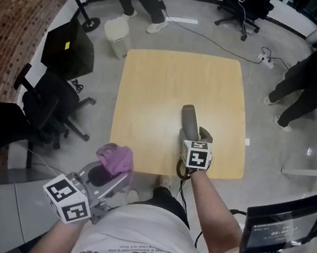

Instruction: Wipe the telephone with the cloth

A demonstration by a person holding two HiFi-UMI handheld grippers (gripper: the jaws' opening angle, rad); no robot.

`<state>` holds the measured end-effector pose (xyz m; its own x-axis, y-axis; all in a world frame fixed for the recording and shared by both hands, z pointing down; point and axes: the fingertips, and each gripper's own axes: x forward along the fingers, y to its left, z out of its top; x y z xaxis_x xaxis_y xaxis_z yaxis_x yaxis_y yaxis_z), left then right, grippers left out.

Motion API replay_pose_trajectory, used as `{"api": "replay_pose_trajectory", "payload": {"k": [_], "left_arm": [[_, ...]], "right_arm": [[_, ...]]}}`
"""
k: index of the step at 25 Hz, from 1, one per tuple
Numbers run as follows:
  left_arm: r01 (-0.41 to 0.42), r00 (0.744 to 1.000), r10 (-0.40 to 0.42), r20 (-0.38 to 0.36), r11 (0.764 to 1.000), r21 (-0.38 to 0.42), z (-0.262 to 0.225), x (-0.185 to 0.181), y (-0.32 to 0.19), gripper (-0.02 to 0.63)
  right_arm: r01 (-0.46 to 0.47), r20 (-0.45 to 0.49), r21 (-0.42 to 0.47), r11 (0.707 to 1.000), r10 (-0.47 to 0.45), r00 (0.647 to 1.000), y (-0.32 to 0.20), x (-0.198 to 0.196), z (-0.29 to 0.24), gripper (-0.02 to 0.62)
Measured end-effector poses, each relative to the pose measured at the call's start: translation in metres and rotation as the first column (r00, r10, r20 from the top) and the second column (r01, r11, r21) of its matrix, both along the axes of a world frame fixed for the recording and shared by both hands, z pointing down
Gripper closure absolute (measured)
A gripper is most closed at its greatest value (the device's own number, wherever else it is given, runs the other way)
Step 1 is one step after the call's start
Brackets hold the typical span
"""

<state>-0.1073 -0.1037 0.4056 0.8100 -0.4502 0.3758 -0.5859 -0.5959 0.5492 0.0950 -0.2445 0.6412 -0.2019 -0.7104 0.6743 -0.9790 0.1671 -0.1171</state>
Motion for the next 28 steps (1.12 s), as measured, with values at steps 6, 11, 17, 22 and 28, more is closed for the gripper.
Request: {"api": "replay_pose_trajectory", "payload": {"k": [6, 11, 17, 22, 28], "left_arm": [[-0.005, 1.0, 0.005, -0.01, 1.0, -0.001, 0.003, 0.0, 0.0, 0.456], [-0.033, 0.999, 0.033, -0.036, 0.999, 0.0, 0.001, 0.0, 0.0, 0.456], [-0.072, 0.995, 0.074, -0.063, 0.997, 0.034, -0.001, -0.002, 0.009, 0.456], [-0.099, 0.99, 0.104, -0.099, 0.993, 0.059, 0.001, -0.017, 0.031, 0.457], [-0.159, 0.975, 0.169, -0.141, 0.984, 0.08, 0.009, -0.041, 0.066, 0.456]], "right_arm": [[0.044, -0.014, 0.028, 0.999, -0.044, 0.999, 0.013, 0.001, -0.006, 0.267], [0.053, -0.038, 0.025, 0.998, -0.052, 0.998, 0.039, -0.001, -0.015, 0.264], [0.061, -0.085, 0.033, 0.998, -0.058, 0.995, 0.08, 0.0, -0.03, 0.264], [0.086, -0.177, 0.079, 0.993, -0.071, 0.982, 0.117, -0.007, -0.056, 0.264], [0.129, -0.208, 0.109, 0.986, -0.105, 0.973, 0.174, -0.048, -0.093, 0.3]]}}
